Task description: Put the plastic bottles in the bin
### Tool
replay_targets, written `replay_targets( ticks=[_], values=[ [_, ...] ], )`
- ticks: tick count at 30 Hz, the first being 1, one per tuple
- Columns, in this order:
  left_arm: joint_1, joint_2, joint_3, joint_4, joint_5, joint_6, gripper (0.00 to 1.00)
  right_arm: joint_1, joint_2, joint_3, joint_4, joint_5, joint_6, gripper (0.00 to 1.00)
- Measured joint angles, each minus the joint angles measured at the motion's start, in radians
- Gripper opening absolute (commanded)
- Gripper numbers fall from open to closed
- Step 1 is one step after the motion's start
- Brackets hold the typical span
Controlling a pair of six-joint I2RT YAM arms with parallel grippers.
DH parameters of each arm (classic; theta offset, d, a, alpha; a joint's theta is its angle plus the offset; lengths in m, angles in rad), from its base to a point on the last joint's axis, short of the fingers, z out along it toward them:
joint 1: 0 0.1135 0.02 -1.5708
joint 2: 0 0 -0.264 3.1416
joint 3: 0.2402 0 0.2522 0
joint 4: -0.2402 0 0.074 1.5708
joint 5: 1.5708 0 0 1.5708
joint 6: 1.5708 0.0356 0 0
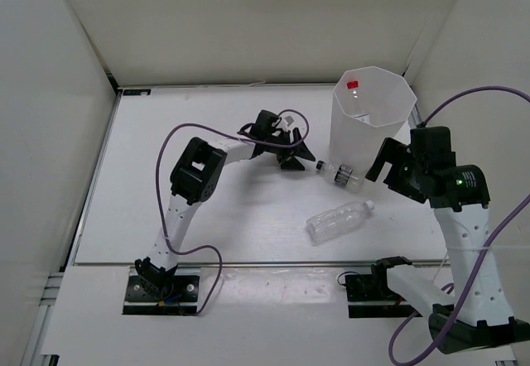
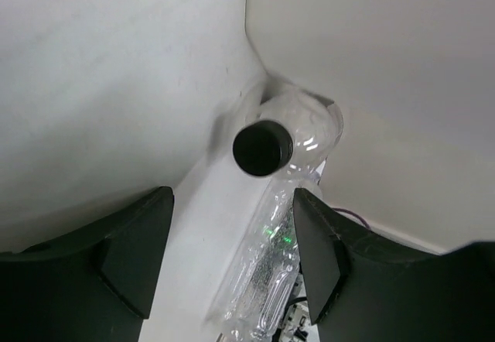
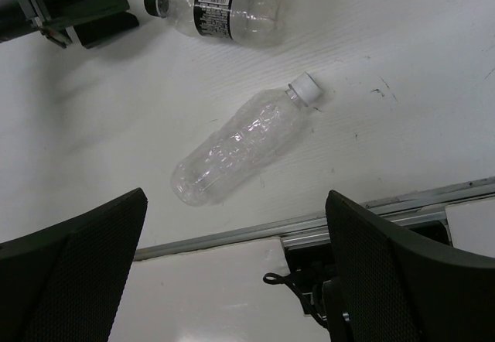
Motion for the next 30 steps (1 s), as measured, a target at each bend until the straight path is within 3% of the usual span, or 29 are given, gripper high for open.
replay_targets(
  ticks=[10,22,30],
  values=[
    [0.013,0.132,0.195,0.008,0.024,-0.061,0.74,0.0,-0.034,0.0,-0.008,0.006,0.0,1.0],
    [-0.025,0.158,0.225,0.011,0.069,-0.071,0.73,0.0,-0.037,0.006,-0.014,0.03,-0.001,1.0],
    [-0.04,0.177,0.246,0.01,0.086,-0.077,0.71,0.0,-0.038,0.216,-0.054,0.034,-0.001,0.96]
  ],
)
